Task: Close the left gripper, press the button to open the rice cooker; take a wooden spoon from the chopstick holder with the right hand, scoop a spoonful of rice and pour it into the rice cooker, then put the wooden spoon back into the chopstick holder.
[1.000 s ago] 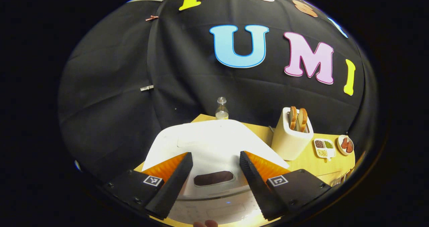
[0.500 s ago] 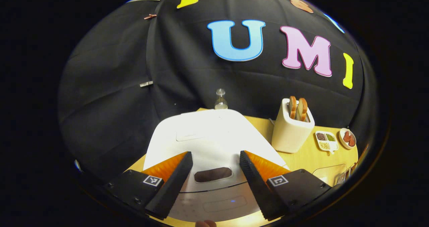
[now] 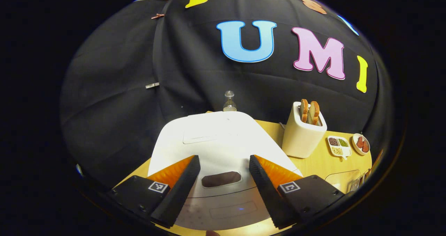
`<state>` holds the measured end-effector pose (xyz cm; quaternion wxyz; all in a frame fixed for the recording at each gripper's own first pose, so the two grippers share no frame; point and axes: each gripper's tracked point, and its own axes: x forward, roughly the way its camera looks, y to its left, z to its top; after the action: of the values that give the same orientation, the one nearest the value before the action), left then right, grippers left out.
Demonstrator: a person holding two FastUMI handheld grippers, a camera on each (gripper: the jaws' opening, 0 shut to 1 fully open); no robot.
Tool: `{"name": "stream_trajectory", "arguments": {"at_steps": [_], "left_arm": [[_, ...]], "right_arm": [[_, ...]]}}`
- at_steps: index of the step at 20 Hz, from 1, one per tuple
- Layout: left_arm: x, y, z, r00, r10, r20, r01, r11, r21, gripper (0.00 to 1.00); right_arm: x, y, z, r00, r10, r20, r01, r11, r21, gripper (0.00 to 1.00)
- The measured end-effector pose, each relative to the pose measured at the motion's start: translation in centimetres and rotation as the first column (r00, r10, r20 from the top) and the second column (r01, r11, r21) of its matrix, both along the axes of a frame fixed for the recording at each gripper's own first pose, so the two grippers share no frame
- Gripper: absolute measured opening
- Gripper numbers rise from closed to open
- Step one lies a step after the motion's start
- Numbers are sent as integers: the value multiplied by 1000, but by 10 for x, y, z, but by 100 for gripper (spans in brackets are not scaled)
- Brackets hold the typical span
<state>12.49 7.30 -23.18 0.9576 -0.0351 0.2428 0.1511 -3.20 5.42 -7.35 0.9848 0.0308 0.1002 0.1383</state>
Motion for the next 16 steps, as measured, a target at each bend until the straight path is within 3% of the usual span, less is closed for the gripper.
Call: {"name": "stream_trajectory", "arguments": {"at_steps": [11,14,16], "left_arm": [[-11,-3,21,998,-23,55,26,999,-46,95],[-18,-8,59,984,-60,165,69,996,-50,95],[-24,-15,97,958,-106,268,120,992,-38,94]], "right_arm": [[8,7,19,1000,13,28,-13,1000,16,98],[10,8,25,999,18,40,-19,1000,12,98],[13,8,30,999,16,48,-17,1000,19,98]]}}
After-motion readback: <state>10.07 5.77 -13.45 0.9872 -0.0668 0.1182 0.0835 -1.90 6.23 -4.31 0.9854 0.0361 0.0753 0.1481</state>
